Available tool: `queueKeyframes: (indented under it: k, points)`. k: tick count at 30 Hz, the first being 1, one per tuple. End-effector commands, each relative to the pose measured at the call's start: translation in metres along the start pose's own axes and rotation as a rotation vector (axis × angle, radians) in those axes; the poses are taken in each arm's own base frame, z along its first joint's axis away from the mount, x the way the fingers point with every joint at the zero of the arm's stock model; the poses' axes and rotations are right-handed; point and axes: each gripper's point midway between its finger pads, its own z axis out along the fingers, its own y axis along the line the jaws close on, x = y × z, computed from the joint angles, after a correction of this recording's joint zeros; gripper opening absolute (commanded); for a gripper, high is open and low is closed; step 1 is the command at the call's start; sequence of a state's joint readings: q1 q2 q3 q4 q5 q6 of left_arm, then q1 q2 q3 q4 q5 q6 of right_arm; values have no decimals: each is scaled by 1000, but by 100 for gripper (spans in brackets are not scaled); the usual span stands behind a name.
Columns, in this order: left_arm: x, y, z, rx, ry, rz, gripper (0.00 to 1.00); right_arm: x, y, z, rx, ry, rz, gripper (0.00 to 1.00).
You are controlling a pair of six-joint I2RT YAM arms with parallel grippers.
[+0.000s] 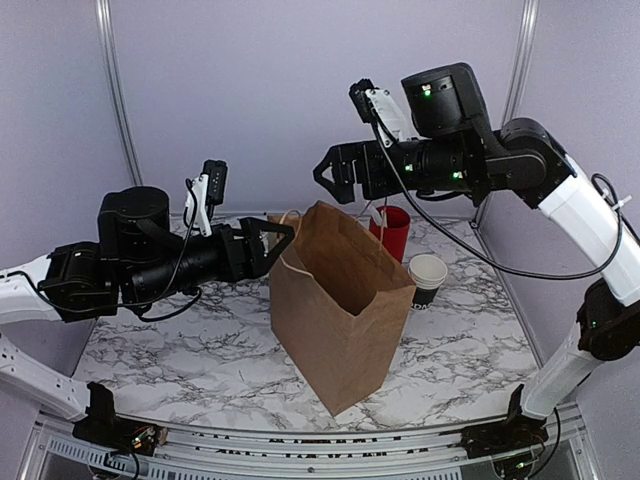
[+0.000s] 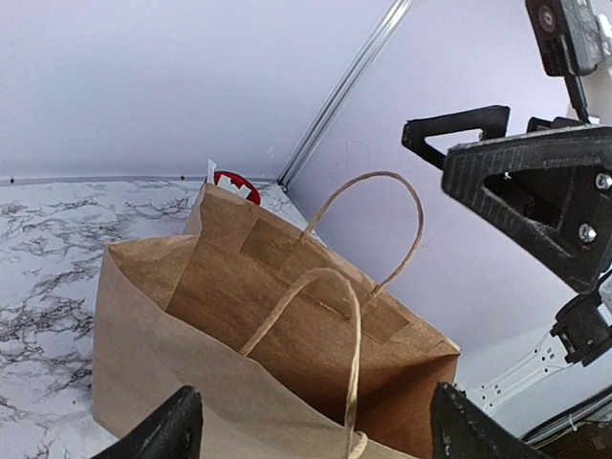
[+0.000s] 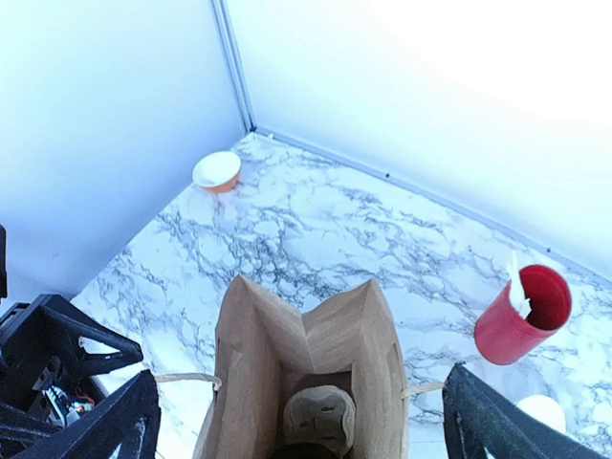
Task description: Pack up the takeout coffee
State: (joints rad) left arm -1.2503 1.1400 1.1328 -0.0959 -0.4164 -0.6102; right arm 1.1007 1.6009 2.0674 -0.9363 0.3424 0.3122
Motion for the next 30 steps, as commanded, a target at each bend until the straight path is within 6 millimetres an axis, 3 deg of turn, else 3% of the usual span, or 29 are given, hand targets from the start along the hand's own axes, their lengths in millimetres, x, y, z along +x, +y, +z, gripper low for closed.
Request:
queueKeyframes:
  k: [1,3,10,17,30]
  points:
    - [-34,-13,-20,60,-100,-36,92,-35,-20,-23,37,-159,38,100]
    - [-41,-13,-25,61,-122,-32,99,-36,-32,-24,58,-166,56,100]
    - [-64,-5,-43,28,-201,-12,99,-29,-90,-32,180,-181,122,100]
    - [-77,4,-56,-17,-251,-9,99,3,-152,-41,276,-153,214,100]
    - [-80,41,-65,-184,-289,-71,99,65,-217,-44,319,-113,338,100]
